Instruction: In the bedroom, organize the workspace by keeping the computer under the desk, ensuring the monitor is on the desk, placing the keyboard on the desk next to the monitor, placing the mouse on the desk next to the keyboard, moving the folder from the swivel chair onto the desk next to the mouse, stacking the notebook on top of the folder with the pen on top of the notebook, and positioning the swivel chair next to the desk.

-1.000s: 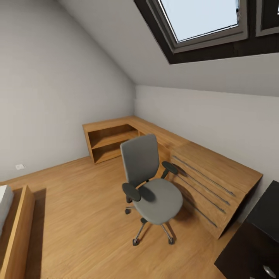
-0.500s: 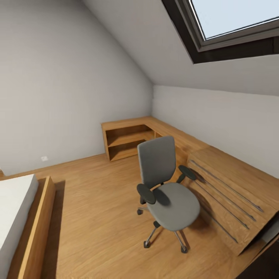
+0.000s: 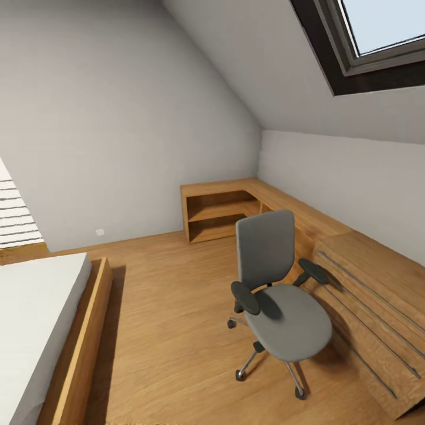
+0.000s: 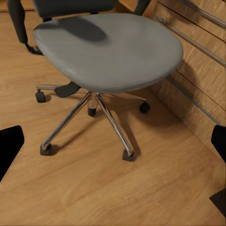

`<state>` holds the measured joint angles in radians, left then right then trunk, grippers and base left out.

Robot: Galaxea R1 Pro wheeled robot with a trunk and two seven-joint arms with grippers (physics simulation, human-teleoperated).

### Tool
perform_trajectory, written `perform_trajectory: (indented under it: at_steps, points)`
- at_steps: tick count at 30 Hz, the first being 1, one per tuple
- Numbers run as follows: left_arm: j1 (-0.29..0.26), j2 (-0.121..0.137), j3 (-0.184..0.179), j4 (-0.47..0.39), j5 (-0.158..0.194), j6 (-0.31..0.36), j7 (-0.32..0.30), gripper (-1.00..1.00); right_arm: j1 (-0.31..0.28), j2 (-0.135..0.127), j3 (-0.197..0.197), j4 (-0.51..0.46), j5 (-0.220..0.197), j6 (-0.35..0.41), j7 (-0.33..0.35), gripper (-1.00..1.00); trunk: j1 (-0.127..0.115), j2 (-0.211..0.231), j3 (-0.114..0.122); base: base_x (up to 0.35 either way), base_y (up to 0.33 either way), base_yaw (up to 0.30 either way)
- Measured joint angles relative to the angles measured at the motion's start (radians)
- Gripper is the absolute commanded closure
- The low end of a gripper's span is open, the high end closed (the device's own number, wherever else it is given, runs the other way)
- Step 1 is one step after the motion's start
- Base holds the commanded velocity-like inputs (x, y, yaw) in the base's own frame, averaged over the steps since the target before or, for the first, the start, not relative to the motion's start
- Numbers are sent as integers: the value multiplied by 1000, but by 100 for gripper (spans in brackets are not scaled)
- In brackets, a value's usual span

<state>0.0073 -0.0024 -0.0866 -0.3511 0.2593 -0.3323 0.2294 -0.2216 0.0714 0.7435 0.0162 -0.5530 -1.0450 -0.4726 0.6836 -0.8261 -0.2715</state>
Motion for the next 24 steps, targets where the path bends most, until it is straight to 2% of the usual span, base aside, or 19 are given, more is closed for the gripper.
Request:
perform_trajectory:
  at_steps: [9,13,24]
  points:
    - [0,0,0,0,1,-1,1,-100,0,0,2,0,1,0,0,-100,0,0,0,8,0,287]
    - [0,0,-1,0,2,0,3,-100,0,0,2,0,2,0,2,-100,0,0,0,260,0,247]
    - [0,0,-1,0,2,0,2,-100,0,-7,3,1,0,0,9,-100,0,0,5,279,0,29]
